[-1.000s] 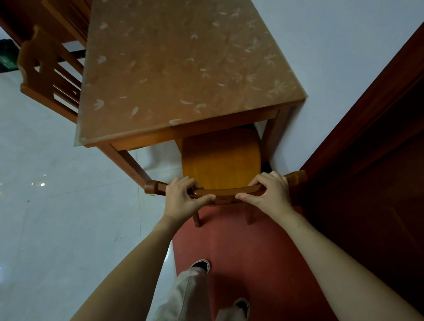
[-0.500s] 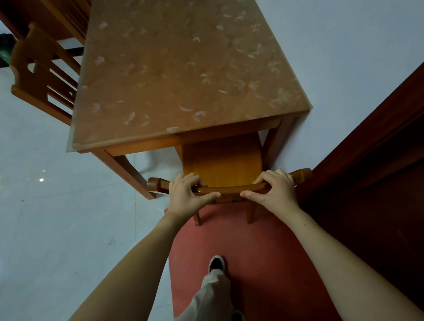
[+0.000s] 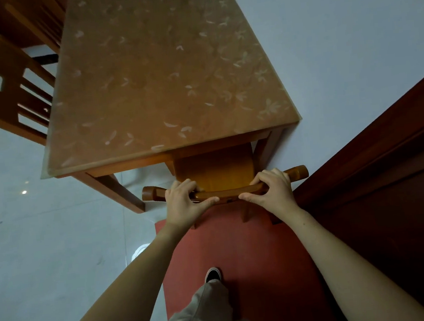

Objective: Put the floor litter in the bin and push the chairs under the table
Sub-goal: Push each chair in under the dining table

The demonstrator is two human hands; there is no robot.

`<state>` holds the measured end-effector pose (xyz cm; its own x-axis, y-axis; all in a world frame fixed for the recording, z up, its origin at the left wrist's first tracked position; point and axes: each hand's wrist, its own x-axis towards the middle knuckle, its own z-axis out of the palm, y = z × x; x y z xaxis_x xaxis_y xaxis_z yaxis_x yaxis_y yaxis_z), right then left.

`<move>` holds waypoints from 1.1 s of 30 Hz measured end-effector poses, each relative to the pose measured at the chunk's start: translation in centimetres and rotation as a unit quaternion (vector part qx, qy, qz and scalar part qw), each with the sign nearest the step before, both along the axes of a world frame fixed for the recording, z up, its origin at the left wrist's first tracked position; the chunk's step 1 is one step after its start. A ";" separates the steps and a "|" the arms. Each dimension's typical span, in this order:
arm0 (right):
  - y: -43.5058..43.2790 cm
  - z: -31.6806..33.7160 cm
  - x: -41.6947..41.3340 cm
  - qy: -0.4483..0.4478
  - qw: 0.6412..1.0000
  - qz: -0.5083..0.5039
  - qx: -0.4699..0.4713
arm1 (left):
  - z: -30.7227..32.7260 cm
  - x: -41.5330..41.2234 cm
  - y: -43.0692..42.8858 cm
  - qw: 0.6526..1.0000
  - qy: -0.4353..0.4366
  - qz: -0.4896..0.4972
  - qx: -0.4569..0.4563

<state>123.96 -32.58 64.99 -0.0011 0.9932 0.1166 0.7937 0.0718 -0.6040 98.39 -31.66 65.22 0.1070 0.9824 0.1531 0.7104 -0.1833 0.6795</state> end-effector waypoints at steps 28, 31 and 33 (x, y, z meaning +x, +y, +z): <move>6.4 0.3 8.1 0.013 0.996 0.092 -0.011 | 0.6 8.2 2.0 0.996 0.015 0.082 -0.022; 6.9 0.0 8.7 0.014 0.995 0.103 0.003 | 0.8 8.8 2.4 0.996 0.010 0.088 -0.031; 7.1 0.0 8.8 0.014 0.994 0.107 0.009 | 0.8 8.9 2.5 0.995 0.010 0.089 -0.035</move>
